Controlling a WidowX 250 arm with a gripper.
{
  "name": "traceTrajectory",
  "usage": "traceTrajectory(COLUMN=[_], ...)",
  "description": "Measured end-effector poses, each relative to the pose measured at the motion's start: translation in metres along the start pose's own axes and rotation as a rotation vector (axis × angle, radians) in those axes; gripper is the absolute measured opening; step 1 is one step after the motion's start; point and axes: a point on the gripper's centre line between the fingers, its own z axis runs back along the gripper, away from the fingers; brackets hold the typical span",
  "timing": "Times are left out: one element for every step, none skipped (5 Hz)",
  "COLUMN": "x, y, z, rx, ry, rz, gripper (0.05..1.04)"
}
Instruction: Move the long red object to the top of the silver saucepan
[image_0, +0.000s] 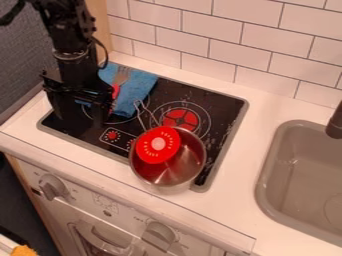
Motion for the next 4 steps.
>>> traceTrajectory(x=[0.006,0.006,0.013,0.024], y=[0.002,-0.001,-0.003,0.0], z=[-0.015,-0.026,-0.031,-0.032], rx=[-0.015,-0.035,-0.051,-0.039], ry=[0.022,0.041,0.031,0.018], rz=[0.03,0.052,0.075,0.09], gripper=[1.001,1.001,1.001,1.001])
